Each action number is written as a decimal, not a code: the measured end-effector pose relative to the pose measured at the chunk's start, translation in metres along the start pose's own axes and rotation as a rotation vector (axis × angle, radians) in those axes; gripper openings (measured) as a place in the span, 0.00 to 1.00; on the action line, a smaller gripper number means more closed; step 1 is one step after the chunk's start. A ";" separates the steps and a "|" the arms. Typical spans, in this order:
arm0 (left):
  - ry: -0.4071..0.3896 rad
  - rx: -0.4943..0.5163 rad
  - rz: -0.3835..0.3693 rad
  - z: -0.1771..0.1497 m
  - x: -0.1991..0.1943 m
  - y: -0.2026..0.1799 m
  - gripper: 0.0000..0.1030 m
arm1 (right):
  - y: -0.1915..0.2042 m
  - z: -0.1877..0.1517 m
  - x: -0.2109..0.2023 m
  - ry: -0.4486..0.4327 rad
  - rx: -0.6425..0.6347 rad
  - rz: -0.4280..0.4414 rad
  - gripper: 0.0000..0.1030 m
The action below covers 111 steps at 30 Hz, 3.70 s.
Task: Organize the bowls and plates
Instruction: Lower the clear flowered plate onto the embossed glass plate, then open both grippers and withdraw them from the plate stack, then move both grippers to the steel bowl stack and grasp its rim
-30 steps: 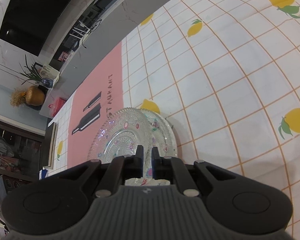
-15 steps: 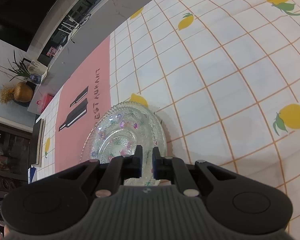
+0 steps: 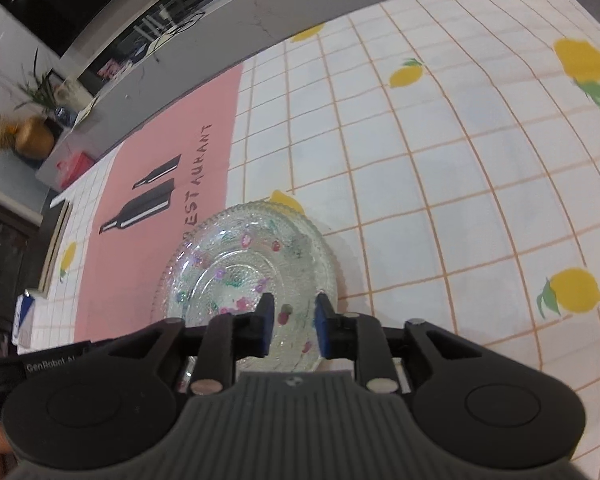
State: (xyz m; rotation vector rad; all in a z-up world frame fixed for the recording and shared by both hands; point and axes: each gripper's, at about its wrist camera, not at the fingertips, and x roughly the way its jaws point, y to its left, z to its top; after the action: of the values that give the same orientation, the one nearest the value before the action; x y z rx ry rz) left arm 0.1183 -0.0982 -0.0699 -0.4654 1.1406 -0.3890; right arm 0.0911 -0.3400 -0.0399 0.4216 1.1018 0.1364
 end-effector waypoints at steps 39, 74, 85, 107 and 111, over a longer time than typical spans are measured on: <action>0.013 0.068 0.055 0.011 0.011 -0.008 0.29 | 0.007 0.016 0.027 0.044 -0.065 -0.061 0.37; -0.181 0.410 0.344 -0.057 -0.104 -0.073 0.71 | 0.048 -0.070 -0.110 -0.292 -0.127 -0.207 0.86; -0.135 0.418 0.257 -0.091 -0.099 -0.070 0.76 | 0.061 -0.106 -0.116 -0.272 -0.119 -0.148 0.96; 0.042 0.372 0.221 -0.111 -0.062 -0.069 0.80 | 0.052 -0.124 -0.085 -0.021 0.012 -0.189 0.89; 0.070 0.381 0.229 -0.115 -0.055 -0.071 0.80 | 0.051 -0.125 -0.076 0.007 0.017 -0.191 0.89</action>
State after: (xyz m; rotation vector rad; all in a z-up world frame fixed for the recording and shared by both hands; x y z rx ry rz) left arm -0.0123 -0.1472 -0.0284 0.0129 1.1410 -0.4126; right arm -0.0489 -0.2844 -0.0044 0.3292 1.1444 -0.0395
